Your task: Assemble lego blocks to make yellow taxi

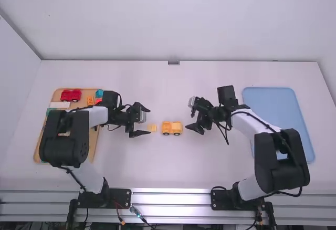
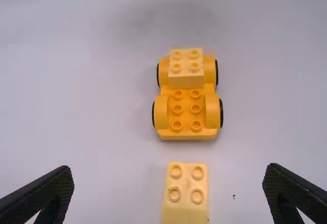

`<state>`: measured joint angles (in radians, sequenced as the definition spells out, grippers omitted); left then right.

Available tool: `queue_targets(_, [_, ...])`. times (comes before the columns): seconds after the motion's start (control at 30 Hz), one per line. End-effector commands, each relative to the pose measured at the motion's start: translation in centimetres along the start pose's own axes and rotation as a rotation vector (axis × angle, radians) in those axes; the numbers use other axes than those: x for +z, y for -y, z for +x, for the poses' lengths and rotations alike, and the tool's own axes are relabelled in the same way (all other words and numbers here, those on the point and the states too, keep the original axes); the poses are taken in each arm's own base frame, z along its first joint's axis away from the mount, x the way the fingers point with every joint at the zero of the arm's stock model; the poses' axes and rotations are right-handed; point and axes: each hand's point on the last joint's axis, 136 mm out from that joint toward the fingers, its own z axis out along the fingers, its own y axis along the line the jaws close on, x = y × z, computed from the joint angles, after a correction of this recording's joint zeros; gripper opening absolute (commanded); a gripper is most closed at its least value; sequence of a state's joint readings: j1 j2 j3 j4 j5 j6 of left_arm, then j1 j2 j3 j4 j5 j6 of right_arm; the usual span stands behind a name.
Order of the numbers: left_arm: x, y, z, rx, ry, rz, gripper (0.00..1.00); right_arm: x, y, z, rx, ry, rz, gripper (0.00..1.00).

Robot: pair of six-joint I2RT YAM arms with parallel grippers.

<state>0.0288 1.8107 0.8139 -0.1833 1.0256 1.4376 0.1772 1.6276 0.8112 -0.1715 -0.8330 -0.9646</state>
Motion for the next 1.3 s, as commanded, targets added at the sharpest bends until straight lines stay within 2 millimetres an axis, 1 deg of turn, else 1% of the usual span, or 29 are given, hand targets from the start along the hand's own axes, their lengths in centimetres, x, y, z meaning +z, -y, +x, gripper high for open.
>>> queue_targets(0.0, [0.6,-0.1,-0.1,-0.003,0.056,0.021,0.99,-0.4,-1.8,-1.0,-0.090,0.144,-0.073,0.99])
queue_targets(0.07, [1.1,0.0,0.0,-0.015,0.080,0.037,0.99,-0.3,-1.7,-0.5,-0.082,0.149,-0.060,0.99])
queue_targets(0.2, [2.1,-0.3,1.1,-0.063,0.075,0.060,0.99,0.2,-1.9,-0.2,-0.053,0.161,-0.043,0.99])
queue_targets(0.33, [2.9,-0.2,2.1,-0.075,0.080,0.072,0.99,1.1,-2.8,-0.2,-0.077,0.157,-0.055,0.99])
queue_targets(0.4, [3.1,0.0,2.7,-0.081,0.076,0.073,0.99,1.6,-3.3,-0.2,-0.090,0.146,-0.067,0.99])
queue_targets(0.5, [3.3,0.2,3.1,-0.093,0.077,0.077,0.99,2.2,-3.3,0.2,-0.094,0.122,-0.063,0.99])
queue_targets(0.7, [3.9,0.9,3.6,-0.112,0.076,0.101,0.81,3.5,-2.4,0.9,-0.043,0.136,-0.059,0.99])
queue_targets(0.77, [4.0,0.9,3.7,-0.115,0.067,0.102,0.74,3.4,-2.3,0.7,-0.040,0.158,-0.066,0.99])
queue_targets(0.8, [3.9,0.9,3.7,-0.115,0.066,0.101,0.73,3.3,-2.3,0.7,-0.040,0.161,-0.066,0.99])
queue_targets(0.87, [4.0,0.9,3.9,-0.114,0.057,0.101,0.67,3.1,-2.2,0.5,-0.042,0.180,-0.069,0.99])
queue_targets(0.9, [4.0,1.0,4.1,-0.116,0.042,0.101,0.63,3.0,-2.0,0.5,-0.041,0.179,-0.062,0.99])
queue_targets(1.07, [4.0,1.4,4.6,-0.126,0.023,0.105,0.56,2.9,-1.9,0.6,-0.038,0.180,-0.058,0.99])
queue_targets(1.27, [4.1,1.5,4.7,-0.125,0.021,0.104,0.42,2.8,-1.9,0.6,-0.040,0.182,-0.056,0.99])
